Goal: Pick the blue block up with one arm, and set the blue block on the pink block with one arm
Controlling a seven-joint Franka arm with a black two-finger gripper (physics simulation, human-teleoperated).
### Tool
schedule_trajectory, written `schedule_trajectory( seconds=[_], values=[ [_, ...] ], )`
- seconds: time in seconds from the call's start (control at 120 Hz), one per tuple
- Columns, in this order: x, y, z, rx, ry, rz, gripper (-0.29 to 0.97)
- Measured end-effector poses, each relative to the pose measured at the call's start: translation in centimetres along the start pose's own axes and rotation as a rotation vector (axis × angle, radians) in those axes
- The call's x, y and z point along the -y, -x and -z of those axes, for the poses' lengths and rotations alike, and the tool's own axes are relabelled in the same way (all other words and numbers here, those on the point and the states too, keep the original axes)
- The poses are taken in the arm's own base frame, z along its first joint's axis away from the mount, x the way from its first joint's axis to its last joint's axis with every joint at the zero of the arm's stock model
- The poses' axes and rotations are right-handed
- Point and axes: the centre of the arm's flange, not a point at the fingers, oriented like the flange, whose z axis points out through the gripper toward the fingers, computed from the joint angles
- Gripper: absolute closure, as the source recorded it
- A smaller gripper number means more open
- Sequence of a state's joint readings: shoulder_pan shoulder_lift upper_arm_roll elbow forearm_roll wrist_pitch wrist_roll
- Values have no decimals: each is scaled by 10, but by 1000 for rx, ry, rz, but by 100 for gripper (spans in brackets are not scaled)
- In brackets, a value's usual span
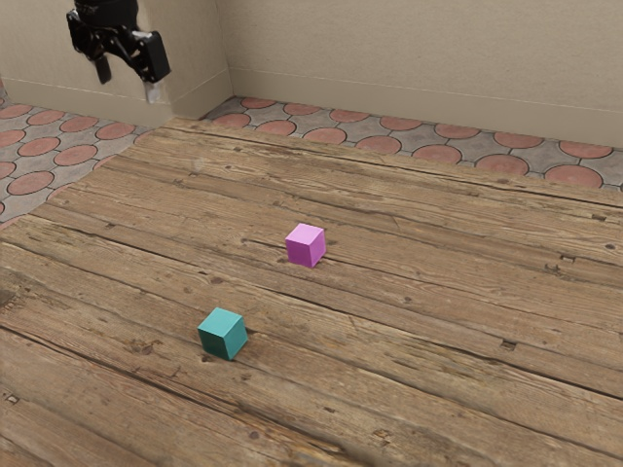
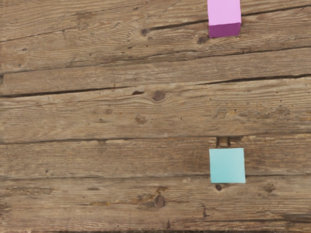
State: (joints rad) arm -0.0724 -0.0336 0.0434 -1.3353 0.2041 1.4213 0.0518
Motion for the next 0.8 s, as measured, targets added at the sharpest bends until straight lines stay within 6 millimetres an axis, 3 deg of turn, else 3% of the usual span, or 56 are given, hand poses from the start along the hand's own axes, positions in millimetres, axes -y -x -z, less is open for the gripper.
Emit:
schedule_trajectory(
  seconds=[0.083,0.142,0.25,0.467,0.8],
  values=[
    [-5,0,-7,35,-28,-29,0],
    [-11,0,-25,81,-38,-55,0],
    [-29,-5,-96,171,-46,-117,0],
    [-44,-8,-184,179,-43,-171,0],
    [-68,13,-310,179,59,-52,0]
  ],
)
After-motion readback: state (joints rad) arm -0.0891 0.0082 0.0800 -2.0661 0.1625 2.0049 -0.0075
